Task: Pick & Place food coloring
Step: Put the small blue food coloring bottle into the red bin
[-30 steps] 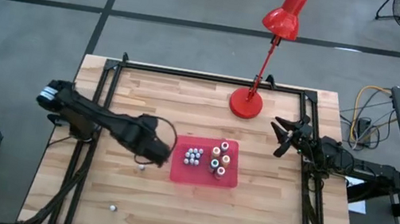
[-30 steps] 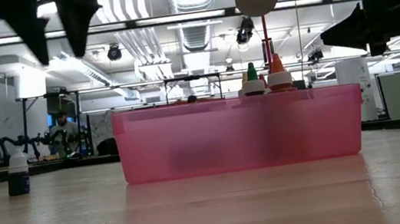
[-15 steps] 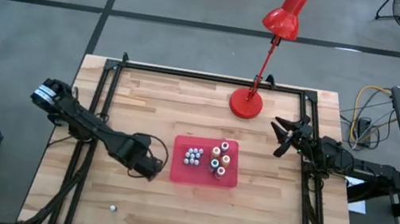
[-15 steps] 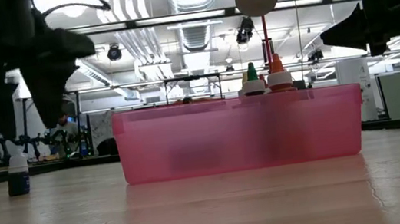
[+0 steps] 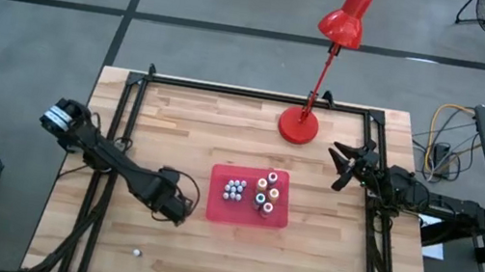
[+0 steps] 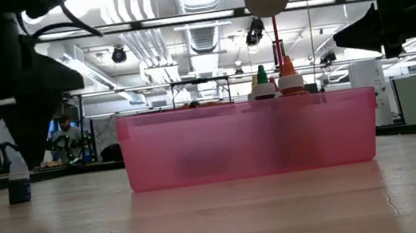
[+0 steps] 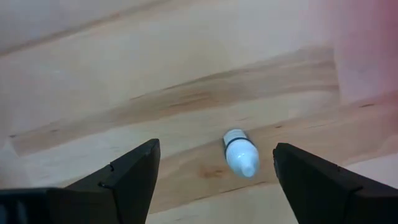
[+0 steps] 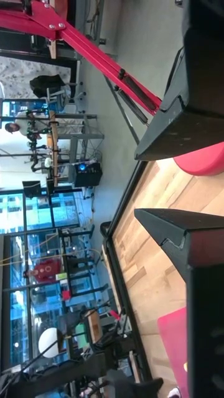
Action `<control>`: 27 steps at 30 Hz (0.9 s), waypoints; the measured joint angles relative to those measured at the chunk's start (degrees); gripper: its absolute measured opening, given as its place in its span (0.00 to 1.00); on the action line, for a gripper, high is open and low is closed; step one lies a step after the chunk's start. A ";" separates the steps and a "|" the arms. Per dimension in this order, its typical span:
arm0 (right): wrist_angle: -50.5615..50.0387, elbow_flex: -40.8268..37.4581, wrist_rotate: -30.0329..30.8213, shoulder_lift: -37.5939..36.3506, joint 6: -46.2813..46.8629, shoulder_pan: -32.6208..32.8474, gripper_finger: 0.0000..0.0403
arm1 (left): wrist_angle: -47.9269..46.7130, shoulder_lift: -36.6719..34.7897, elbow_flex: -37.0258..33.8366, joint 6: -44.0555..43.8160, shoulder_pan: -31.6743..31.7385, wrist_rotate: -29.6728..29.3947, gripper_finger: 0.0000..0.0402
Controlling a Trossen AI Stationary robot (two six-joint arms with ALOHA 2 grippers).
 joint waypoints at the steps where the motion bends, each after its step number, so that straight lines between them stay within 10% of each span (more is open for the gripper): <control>1: 0.00 0.00 0.00 0.00 0.00 0.01 0.32 | 0.31 0.63 0.06 0.00 -0.22 0.02 0.71; 17: -0.01 0.00 0.00 -0.02 0.01 -0.01 0.32 | 4.61 4.15 -0.07 1.71 -0.87 0.02 0.69; 27: 0.00 0.00 0.00 -0.02 0.00 0.01 0.32 | 4.43 4.15 -0.18 1.01 -0.87 0.02 0.38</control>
